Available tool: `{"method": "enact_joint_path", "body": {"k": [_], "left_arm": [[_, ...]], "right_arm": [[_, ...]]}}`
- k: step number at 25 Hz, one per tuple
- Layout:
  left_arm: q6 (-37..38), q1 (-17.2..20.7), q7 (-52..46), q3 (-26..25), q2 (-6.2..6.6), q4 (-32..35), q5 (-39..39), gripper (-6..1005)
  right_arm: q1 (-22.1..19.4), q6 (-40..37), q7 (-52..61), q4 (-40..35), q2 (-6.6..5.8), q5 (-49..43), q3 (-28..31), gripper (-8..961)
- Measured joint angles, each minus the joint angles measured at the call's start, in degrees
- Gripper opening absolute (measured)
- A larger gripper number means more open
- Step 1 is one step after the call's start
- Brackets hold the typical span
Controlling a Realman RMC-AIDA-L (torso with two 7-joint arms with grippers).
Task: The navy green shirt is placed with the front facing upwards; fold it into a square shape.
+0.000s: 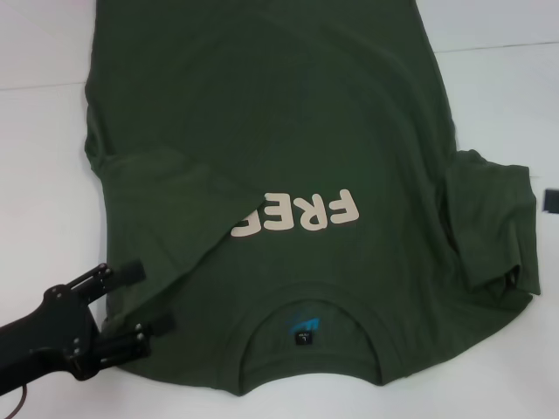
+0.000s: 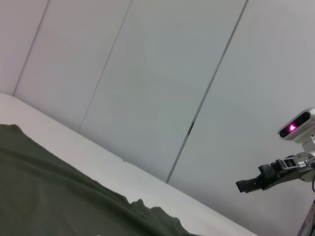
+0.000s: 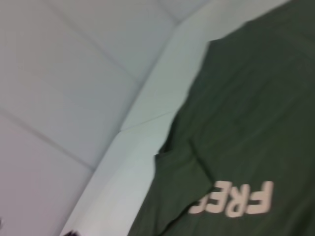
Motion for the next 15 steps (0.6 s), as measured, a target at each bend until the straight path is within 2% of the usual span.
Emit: {"method": "enact_joint_path", "body": {"k": [2, 4, 8, 15], "left_arm": [[0.2, 0.0, -0.1, 0.0, 0.01, 0.0, -0.4, 936], [0.4, -0.1, -0.1, 0.0, 0.06, 0.1, -0.8, 934], [0.7, 0.0, -0.1, -0.4, 0.09, 0.2, -0.9, 933], [0.9, 0.2, -0.2, -1.5, 0.09, 0.4, -0.9, 931]], "right_arm": [[0.2, 1.0, 4.4, -0.3, -1.16, -0.9, 0.6, 787], [0.6, 2.5, 7.5, -1.2, -1.69, -3.6, 1.4, 781], [1.9, 5.8, 12.1, -4.3, -1.94, -13.4, 2.0, 767], [7.0, 6.3, 14.7, -4.5, -2.35, -27.4, 1.5, 762]]}}
